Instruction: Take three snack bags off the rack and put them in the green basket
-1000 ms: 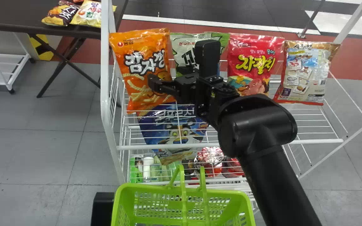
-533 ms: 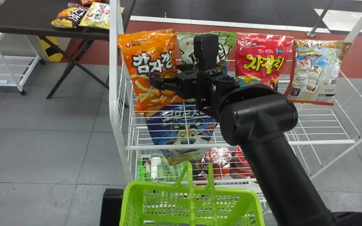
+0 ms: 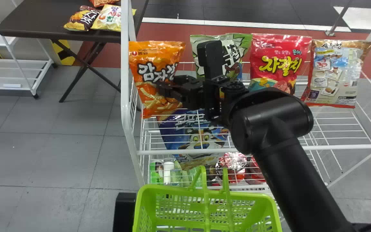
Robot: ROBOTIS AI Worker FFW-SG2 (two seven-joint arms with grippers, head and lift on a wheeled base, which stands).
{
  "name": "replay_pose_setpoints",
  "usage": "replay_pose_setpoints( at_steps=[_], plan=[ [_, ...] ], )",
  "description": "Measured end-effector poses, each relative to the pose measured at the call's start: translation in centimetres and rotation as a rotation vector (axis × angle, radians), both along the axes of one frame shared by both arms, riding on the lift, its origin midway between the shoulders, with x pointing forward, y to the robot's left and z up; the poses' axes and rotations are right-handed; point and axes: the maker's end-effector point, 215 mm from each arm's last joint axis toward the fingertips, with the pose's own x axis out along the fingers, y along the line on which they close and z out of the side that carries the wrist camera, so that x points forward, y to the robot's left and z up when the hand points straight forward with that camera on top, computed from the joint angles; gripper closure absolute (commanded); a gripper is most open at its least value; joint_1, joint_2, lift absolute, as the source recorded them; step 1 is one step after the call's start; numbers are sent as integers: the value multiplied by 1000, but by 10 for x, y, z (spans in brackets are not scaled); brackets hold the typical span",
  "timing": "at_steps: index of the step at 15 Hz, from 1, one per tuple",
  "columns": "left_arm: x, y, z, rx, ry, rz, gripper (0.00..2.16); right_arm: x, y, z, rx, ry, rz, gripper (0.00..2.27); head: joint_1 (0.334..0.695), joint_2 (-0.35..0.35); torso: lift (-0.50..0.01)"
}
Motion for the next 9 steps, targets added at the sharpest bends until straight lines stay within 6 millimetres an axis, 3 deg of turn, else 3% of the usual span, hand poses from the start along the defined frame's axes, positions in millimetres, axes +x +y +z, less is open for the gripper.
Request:
replay_pose_setpoints(
  at_steps=[5,7,9],
  plan=[
    [1,0,0,0,-4,0,981,-42,-5,19,-63,-45,-12,2243,695,-32,-20],
    [1,0,1,1,-7,1,981,-58,-12,41,-56,-77,-46,2243,695,-46,-20],
    [1,0,2,3,-10,1,981,-71,-36,63,-50,-114,-108,2243,695,-71,-20]
  ],
)
